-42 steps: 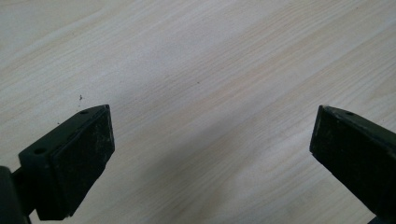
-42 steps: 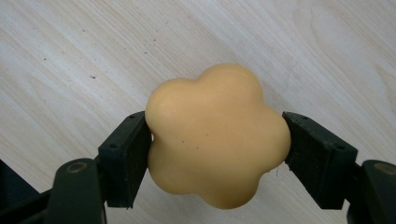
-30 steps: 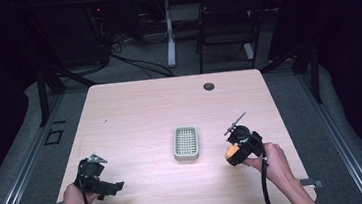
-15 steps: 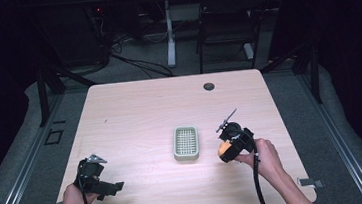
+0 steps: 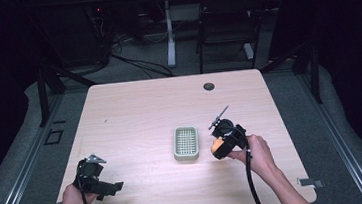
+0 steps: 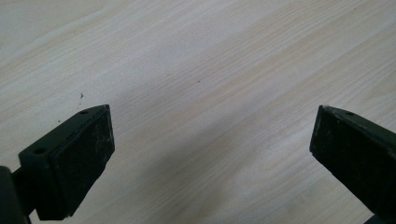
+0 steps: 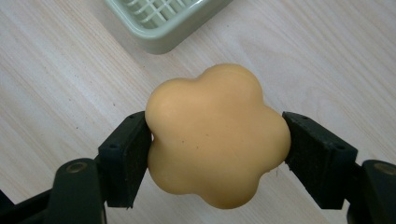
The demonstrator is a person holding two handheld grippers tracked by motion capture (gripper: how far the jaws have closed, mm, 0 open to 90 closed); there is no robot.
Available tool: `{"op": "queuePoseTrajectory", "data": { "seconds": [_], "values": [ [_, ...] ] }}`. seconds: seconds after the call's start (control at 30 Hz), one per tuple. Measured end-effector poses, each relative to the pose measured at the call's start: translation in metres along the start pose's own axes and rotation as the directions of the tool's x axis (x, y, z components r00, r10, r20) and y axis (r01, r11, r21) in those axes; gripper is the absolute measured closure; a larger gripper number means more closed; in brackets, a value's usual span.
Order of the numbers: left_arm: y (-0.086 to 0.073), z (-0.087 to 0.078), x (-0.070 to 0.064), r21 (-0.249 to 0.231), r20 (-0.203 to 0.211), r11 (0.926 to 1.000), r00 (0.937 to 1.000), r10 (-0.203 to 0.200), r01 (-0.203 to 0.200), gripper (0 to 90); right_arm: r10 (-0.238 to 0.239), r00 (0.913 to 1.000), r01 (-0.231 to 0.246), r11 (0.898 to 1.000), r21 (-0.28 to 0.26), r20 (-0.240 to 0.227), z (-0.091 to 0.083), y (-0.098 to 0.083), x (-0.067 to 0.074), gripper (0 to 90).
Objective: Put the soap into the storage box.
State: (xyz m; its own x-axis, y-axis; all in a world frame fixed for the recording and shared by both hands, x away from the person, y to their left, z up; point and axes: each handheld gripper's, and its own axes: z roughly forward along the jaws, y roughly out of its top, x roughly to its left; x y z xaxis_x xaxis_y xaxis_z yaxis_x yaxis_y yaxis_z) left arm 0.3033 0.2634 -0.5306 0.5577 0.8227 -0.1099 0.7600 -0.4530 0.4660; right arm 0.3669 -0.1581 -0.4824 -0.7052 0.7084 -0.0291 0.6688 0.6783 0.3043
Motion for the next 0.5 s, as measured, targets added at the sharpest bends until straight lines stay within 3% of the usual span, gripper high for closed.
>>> {"op": "queuePoseTrajectory", "data": {
  "seconds": [0.5],
  "values": [
    [0.0,0.001,0.0,0.002,0.007,1.0,1.0,-0.006,0.006,0.1,-0.011,0.9999,0.011,1.0,-0.009,0.004,0.001,0.018,0.001,26.4]
  ]
}}
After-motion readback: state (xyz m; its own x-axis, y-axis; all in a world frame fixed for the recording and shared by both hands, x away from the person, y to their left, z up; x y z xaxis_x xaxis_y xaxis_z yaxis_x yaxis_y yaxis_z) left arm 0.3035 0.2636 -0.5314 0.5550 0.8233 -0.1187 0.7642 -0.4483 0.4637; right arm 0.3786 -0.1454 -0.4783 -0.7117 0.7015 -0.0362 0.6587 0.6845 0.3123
